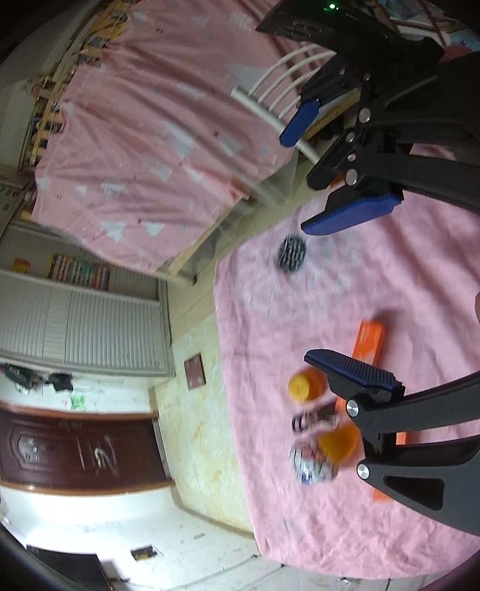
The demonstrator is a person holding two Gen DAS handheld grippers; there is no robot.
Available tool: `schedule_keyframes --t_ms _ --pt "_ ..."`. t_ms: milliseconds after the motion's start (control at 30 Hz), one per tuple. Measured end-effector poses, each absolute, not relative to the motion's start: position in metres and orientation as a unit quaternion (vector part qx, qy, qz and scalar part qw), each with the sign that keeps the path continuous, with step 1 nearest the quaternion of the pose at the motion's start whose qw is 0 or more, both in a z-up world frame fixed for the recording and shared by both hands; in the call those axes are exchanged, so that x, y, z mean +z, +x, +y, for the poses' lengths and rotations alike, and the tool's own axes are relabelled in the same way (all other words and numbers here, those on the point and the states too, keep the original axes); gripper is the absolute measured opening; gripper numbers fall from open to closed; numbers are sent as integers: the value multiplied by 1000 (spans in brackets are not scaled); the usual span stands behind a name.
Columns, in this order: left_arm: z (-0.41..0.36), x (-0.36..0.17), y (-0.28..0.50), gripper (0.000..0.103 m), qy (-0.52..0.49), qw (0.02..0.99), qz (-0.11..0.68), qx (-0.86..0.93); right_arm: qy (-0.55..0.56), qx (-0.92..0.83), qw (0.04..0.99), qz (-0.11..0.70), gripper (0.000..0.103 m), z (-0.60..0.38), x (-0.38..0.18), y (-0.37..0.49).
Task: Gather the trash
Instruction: 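Move both open tools back over the bed clutter, then grasp the Hello Kitty wrapper with the left tool while the right tool grasps the yellow lid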
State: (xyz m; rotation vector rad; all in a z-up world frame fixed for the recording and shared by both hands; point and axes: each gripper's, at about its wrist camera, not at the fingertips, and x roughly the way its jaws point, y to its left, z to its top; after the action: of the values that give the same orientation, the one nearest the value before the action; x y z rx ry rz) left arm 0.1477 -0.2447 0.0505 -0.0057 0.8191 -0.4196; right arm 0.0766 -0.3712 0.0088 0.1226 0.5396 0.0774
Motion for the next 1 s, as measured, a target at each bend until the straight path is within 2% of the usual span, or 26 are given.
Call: schedule_keyframes --t_ms 433,1000 --pt "-162 46 190 64 -23 910 395 -125 32 86 951 294 83 -312 0 125" --pt "-117 -13 248 64 -51 877 473 -75 -28 134 925 354 83 -249 -30 184"
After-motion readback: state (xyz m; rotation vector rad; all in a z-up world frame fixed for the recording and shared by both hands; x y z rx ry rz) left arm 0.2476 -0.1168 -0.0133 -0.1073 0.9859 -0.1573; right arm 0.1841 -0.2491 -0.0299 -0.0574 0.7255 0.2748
